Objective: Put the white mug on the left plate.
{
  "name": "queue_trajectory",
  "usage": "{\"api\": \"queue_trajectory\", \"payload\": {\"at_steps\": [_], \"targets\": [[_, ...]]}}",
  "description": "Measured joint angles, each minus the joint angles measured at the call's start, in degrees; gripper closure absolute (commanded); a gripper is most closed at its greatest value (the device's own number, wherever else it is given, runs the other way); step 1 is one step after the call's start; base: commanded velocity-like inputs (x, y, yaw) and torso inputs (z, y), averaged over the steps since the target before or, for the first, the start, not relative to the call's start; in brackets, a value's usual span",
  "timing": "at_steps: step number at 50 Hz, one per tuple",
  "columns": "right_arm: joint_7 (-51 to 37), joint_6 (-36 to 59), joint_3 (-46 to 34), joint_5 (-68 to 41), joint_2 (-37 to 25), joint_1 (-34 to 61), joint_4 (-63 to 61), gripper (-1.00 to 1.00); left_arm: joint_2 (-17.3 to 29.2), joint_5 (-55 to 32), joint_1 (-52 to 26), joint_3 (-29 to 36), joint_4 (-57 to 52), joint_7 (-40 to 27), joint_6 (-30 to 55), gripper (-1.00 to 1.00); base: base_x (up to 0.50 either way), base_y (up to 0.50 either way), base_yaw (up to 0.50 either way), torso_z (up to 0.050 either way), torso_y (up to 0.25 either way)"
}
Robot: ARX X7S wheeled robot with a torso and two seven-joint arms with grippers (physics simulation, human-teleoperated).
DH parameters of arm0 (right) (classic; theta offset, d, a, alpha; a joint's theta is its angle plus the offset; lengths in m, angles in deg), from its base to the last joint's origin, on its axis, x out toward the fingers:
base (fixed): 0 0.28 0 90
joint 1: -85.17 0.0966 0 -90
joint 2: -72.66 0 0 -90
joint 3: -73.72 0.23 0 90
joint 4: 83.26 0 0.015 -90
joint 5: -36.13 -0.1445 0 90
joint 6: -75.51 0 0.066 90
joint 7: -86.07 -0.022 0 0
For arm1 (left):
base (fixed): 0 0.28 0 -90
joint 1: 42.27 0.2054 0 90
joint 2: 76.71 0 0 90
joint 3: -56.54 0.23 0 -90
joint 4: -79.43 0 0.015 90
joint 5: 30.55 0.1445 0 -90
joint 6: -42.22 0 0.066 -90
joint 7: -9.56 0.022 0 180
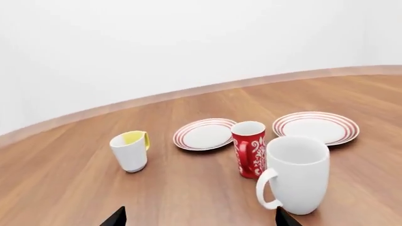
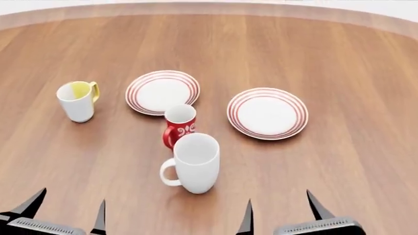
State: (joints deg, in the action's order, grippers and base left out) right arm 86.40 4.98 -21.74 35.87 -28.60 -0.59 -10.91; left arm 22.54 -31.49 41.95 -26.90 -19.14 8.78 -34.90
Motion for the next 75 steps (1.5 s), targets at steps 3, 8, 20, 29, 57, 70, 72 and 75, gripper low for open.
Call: {"api": "queue_trajectory", "payload": {"at_steps": [3,8,20,29,57,70,72,75], "targets": [[-0.10,0.24,-0.06,0.03,-0.21,0.14,-0.18,-1.00,0.17,-0.10,0.13,0.10,-0.19,-0.08,0.08,-1.00,0.27,0.00,0.00,0.000,0.000],[-0.28,0.33,-0.16,-0.03,-0.40,0.26,-0.23,-1.00,0.42,-0.28,0.30,0.26,-0.34,-0.20,-0.02,-1.00,0.26,0.00,0.00,0.000,0.000],[-0.78,0.09,-0.88,-0.06,-0.47,0.48,-0.15,-1.00,0.87,-1.07,1.28,0.40,-0.44,-0.46,-0.75,-1.00,0.27,0.00,0.00,0.000,0.000],[-1.06,-0.11,-1.42,-0.10,-0.59,0.73,0.20,-1.00,1.29,-2.89,2.32,0.49,-2.24,0.29,0.23,-1.00,0.27,0.00,0.00,0.000,0.000],[-1.76,-0.07,-1.51,-1.21,-1.56,0.50,-0.49,-1.00,2.04,-4.08,3.01,1.43,-5.26,-0.54,1.63,-1.00,0.27,0.00,0.00,0.000,0.000],[-2.10,0.17,-1.64,-1.71,-1.99,0.60,-0.89,-1.00,2.48,-4.34,3.12,1.79,-6.07,-0.99,1.88,-1.00,0.27,0.00,0.00,0.000,0.001],[-2.15,0.22,-1.69,-1.78,-2.04,0.63,-0.95,-1.00,2.54,-4.40,3.11,1.83,-6.08,-1.04,1.87,-1.00,0.27,0.00,0.00,0.000,0.000],[-2.22,0.28,-1.77,-1.87,-2.12,0.69,-0.99,-1.00,2.63,-4.47,3.13,1.89,-6.06,-1.13,1.80,-1.00,0.27,0.00,0.00,0.000,0.000]]}}
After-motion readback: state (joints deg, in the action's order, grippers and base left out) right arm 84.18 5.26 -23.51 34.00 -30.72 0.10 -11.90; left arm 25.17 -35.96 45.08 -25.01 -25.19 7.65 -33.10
